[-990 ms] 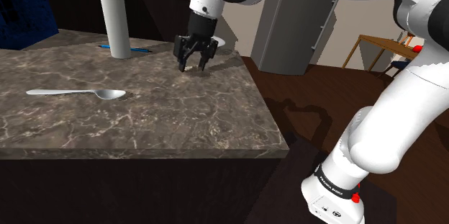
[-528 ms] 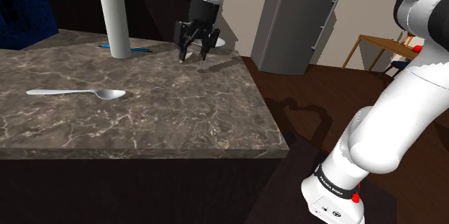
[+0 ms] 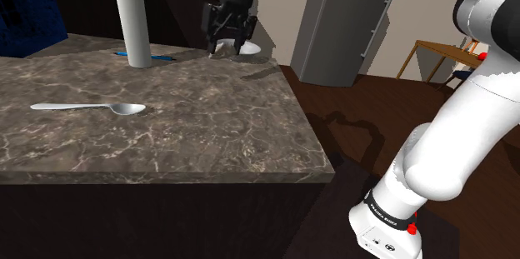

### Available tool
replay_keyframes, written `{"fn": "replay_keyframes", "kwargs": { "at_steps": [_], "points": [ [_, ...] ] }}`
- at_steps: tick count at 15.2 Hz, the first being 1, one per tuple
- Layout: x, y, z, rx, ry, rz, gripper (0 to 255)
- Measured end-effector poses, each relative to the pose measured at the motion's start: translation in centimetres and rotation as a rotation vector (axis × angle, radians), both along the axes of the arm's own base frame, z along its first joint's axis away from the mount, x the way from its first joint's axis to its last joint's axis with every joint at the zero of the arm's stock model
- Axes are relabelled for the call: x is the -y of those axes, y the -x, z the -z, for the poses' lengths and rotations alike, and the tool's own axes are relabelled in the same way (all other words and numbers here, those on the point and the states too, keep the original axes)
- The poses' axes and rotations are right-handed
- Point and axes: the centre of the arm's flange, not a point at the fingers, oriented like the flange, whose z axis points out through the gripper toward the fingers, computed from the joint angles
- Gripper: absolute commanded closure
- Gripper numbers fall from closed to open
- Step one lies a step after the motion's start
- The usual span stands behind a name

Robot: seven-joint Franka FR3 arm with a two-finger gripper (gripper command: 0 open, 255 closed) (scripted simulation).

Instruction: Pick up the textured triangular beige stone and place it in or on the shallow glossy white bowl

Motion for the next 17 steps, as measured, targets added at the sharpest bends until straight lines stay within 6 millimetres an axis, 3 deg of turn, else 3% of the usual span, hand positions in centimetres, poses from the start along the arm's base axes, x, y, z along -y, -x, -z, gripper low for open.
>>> {"fn": "replay_keyframes", "kwargs": {
  "at_steps": [5, 17],
  "points": [
    [0.4, -0.3, -2.4, 0.000, 0.000, 0.000, 255],
    [12.1, -9.9, -2.8, -0.001, 0.000, 0.001, 255]
  ]
}}
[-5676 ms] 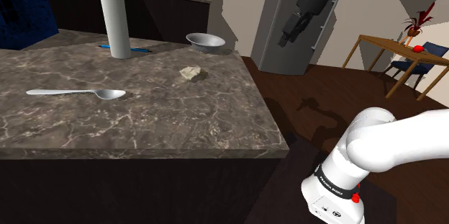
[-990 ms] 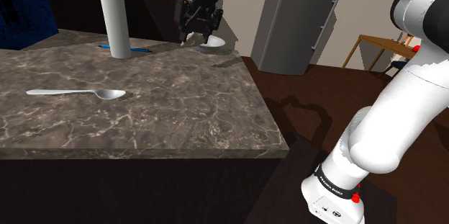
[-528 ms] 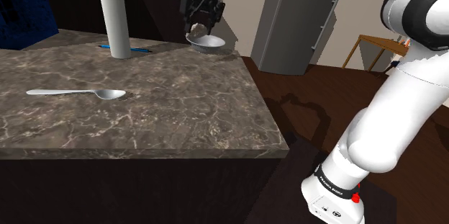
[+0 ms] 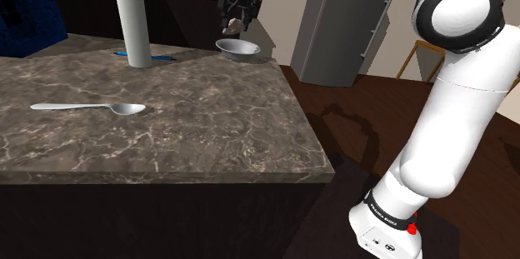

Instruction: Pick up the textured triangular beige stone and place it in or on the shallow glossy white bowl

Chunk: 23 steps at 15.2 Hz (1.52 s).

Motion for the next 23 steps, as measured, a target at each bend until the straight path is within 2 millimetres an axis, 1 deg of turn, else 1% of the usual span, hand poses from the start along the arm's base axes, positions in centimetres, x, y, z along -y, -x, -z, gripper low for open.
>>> {"fn": "replay_keyframes", "kwargs": {
  "at_steps": [5, 8, 10, 14, 21, 23],
  "points": [
    [5.3, -4.3, -0.2, 0.001, 0.001, 0.000, 255],
    [8.2, -6.1, 0.1, 0.000, 0.000, 0.000, 255],
    [8.6, -6.7, 0.7, 0.000, 0.001, 0.000, 255],
    [8.8, -6.9, 2.6, 0.000, 0.001, -0.001, 255],
    [8.8, -6.7, 6.3, 0.000, 0.001, -0.001, 255],
    [8.9, -6.8, 7.0, 0.000, 0.001, -0.001, 255]
  ]
}}
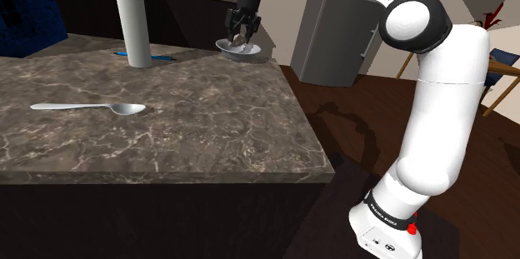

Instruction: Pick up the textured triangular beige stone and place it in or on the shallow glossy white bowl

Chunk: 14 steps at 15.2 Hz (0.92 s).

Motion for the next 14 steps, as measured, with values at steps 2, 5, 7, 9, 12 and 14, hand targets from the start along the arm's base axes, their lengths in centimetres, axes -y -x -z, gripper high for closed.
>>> {"fn": "replay_keyframes", "kwargs": {
  "at_steps": [2, 5, 7, 9, 12, 14],
  "points": [
    [0.0, 0.0, 0.2, 0.000, 0.000, 0.000, 255],
    [0.0, 0.0, 0.2, 0.000, 0.000, 0.000, 255],
    [0.0, 0.0, 0.2, 0.001, 0.000, 0.000, 0],
    [0.0, 0.0, 0.2, 0.001, 0.000, 0.000, 0],
    [0.0, 0.0, 0.2, 0.001, 0.000, 0.000, 0],
    [0.1, 0.2, -1.3, 0.001, 0.000, 0.000, 0]
  ]
}}
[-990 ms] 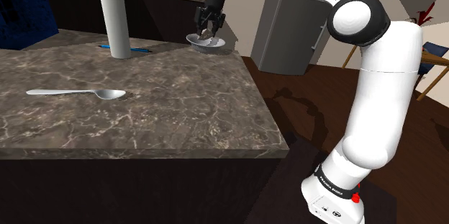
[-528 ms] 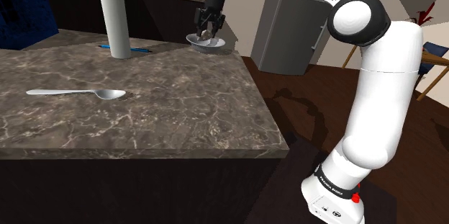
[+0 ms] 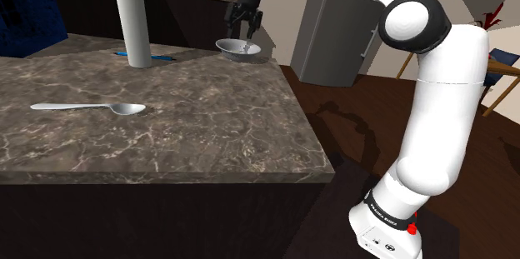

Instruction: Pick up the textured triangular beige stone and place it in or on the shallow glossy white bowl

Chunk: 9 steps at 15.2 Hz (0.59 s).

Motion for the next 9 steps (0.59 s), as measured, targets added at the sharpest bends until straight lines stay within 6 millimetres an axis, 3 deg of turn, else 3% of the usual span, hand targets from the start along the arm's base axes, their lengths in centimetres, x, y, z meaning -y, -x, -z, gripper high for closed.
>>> {"fn": "replay_keyframes", "kwargs": {
  "at_steps": [4, 9],
  "points": [
    [0.4, 0.1, -3.1, 0.000, 0.000, 0.000, 0],
    [0.6, 0.1, -3.4, 0.000, 0.000, 0.000, 0]
  ]
}}
